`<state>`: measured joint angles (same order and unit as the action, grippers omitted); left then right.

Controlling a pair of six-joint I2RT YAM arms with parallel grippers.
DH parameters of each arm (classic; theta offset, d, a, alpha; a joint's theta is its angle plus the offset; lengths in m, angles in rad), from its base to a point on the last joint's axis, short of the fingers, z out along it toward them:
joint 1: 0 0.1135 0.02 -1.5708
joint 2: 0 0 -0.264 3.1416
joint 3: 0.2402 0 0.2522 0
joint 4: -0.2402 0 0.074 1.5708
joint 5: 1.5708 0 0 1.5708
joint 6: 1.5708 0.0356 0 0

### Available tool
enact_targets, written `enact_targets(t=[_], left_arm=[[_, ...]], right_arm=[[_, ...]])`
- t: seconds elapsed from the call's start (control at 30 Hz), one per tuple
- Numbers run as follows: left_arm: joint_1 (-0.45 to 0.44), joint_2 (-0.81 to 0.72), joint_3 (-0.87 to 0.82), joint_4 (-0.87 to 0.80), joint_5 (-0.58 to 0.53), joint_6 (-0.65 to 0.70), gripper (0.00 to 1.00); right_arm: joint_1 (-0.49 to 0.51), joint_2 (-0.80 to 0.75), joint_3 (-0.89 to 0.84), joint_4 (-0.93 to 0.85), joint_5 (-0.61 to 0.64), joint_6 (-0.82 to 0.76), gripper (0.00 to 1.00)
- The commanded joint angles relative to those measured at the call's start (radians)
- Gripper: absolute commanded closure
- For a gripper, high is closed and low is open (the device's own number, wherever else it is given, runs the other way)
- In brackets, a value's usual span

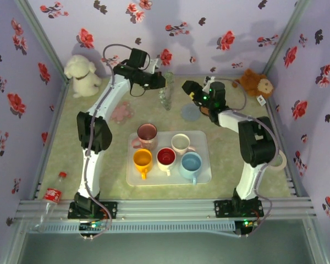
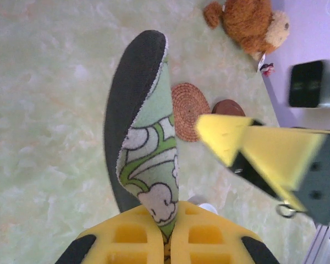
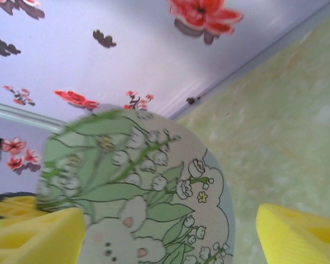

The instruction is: Place the cup by the coaster

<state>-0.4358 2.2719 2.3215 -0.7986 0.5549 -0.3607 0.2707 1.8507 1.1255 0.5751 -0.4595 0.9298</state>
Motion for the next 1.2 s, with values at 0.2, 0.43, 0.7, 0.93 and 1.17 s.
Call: enact_targets(t=[0.2, 0.43, 0.7, 0.93, 1.17], left_arm=[[0.0, 0.067, -0.034, -0.016, 0.036, 0.026, 1.0], [0.001, 0.095, -0.073, -0.012, 0.041, 0.034, 1.0], [0.028, 0.095, -0.159, -0.013, -0.04, 0.048, 1.0], [0.055, 0.13, -0.214, -0.027, -0.113, 0.062, 1.0], [0.08, 0.124, -0.235, -0.021, -0.194, 0.071, 1.0]], right_arm=[[-0.023, -0.155, -0.034, -0.311, 0.165, -0.236, 0.01], [-0.028, -0.171, -0.019, -0.399, 0.206, -0.289, 0.01], [-0.028, -0.167, 0.0, -0.443, 0.207, -0.316, 0.01], [-0.028, -0.169, 0.018, -0.467, 0.203, -0.327, 0.01], [-0.027, -0.15, 0.031, -0.466, 0.18, -0.315, 0.01]])
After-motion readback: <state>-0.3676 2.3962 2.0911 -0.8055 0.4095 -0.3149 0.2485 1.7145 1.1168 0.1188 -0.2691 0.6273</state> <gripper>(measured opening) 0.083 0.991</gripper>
